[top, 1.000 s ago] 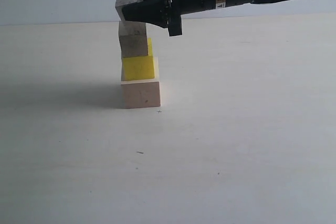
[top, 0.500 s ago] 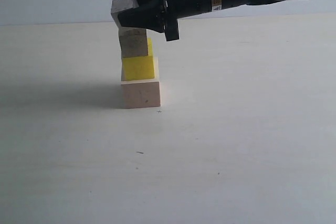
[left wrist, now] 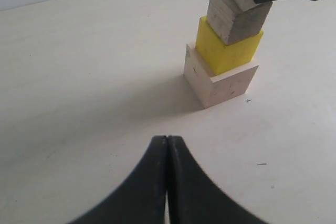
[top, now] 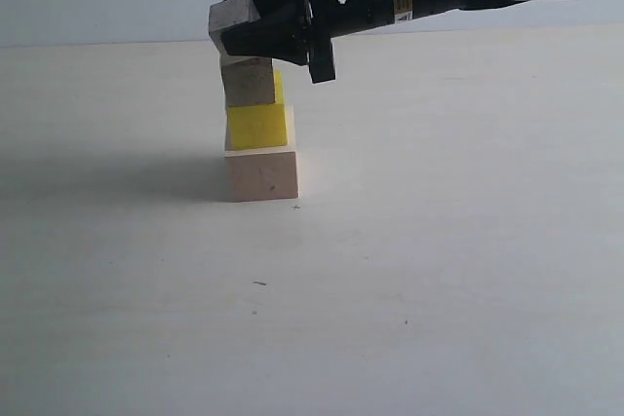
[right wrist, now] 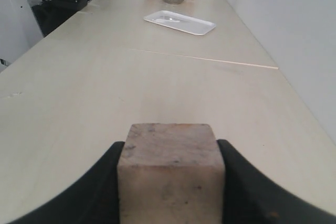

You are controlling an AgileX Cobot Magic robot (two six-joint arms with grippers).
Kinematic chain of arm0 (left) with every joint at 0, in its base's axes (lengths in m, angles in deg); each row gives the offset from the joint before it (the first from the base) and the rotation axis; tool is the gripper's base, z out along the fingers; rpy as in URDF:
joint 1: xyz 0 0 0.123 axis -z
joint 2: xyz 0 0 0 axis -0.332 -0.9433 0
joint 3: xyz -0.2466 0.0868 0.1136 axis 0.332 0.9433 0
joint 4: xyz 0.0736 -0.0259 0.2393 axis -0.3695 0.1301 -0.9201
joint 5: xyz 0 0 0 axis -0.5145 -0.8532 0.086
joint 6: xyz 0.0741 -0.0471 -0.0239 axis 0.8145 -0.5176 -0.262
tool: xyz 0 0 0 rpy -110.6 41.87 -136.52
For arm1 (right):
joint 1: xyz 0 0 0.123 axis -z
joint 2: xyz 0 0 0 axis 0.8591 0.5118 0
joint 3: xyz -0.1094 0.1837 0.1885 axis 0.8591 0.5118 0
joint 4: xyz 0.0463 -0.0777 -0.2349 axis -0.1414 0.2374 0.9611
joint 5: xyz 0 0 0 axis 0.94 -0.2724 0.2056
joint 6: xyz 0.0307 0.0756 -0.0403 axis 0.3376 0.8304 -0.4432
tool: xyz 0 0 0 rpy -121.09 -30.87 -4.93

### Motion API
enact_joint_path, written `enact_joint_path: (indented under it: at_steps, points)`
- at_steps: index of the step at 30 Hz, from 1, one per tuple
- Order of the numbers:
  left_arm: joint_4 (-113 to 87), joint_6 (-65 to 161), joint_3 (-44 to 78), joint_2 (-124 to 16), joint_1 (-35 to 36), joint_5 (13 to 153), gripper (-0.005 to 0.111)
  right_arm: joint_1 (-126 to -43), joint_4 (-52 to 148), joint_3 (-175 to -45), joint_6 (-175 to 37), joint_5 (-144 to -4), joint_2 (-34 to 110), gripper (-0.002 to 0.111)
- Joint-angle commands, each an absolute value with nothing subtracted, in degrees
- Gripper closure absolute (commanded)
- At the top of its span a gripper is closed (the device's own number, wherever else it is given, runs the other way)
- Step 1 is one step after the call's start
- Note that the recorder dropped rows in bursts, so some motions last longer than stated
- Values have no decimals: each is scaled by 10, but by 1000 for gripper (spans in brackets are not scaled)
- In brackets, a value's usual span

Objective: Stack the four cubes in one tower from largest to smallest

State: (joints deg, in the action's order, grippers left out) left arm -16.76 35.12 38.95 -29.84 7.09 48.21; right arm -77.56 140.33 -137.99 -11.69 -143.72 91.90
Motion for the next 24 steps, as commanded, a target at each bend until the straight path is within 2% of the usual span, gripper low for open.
enact_joint_path:
  at_steps: [1, 24]
  points:
    - [-170, 347, 391, -300, 72, 491, 107, -775, 1384, -1384, -128, -1439, 912, 108]
    - [-168, 347, 391, -300, 72, 491, 107, -775, 1414, -1419, -87, -1439, 929, 108]
